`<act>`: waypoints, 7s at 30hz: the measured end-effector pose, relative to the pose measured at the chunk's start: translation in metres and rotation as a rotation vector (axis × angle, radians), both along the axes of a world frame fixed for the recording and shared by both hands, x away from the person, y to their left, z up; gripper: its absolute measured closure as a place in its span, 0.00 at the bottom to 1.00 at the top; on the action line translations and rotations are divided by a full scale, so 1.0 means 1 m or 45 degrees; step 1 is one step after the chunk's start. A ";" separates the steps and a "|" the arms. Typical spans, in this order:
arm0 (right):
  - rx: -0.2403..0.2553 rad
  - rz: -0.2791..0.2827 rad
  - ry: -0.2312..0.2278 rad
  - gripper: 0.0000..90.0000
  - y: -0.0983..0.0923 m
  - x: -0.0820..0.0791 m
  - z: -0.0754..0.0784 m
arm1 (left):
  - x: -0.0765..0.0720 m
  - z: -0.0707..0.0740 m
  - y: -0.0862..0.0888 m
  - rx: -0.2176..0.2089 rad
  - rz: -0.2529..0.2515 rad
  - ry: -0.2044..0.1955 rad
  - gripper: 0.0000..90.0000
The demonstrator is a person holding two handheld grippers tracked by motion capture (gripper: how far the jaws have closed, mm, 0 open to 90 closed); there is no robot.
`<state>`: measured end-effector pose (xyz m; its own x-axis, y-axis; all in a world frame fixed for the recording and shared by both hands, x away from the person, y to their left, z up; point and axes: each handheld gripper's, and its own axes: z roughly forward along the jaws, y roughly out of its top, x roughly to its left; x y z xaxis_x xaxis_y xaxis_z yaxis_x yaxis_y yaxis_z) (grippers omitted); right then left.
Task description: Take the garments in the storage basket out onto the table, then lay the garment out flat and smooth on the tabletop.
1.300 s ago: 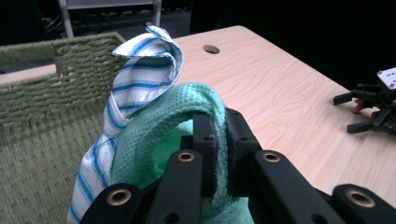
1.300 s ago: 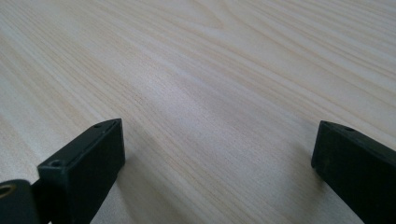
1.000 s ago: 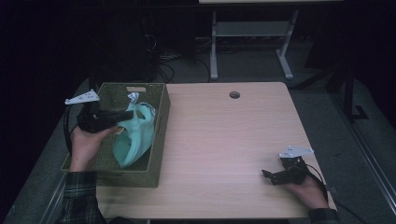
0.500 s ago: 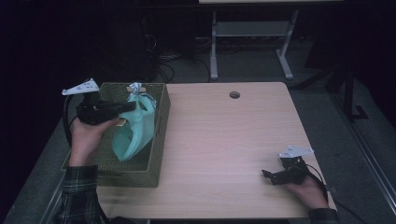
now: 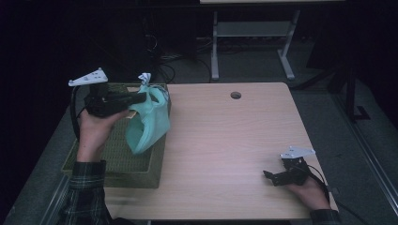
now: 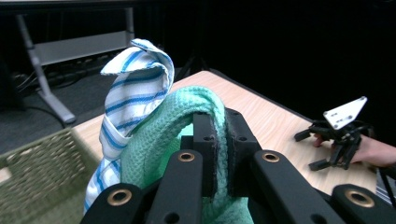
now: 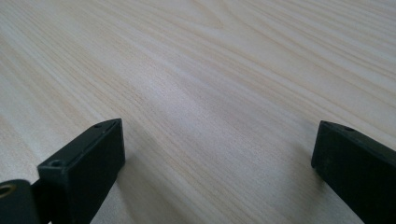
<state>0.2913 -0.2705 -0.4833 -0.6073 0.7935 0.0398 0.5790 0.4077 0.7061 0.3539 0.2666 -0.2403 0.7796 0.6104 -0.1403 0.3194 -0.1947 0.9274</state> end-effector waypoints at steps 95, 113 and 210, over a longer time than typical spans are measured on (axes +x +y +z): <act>-0.006 -0.003 0.001 0.03 0.000 0.000 0.000 | 0.010 -0.178 -0.236 0.317 -0.328 0.145 0.93; -0.004 -0.003 -0.002 0.03 0.001 0.000 0.000 | 0.012 -0.213 -0.251 0.469 -0.396 0.250 0.71; 0.089 0.159 0.107 0.82 0.084 0.117 0.012 | -0.021 -0.216 -0.170 0.657 -0.245 0.365 0.99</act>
<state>0.4081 -0.1862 -0.4711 -0.6934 0.7055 0.1468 0.5848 0.4320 0.6866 0.3333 0.0969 -0.4560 0.8576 0.5073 -0.0845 0.4561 -0.6743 0.5807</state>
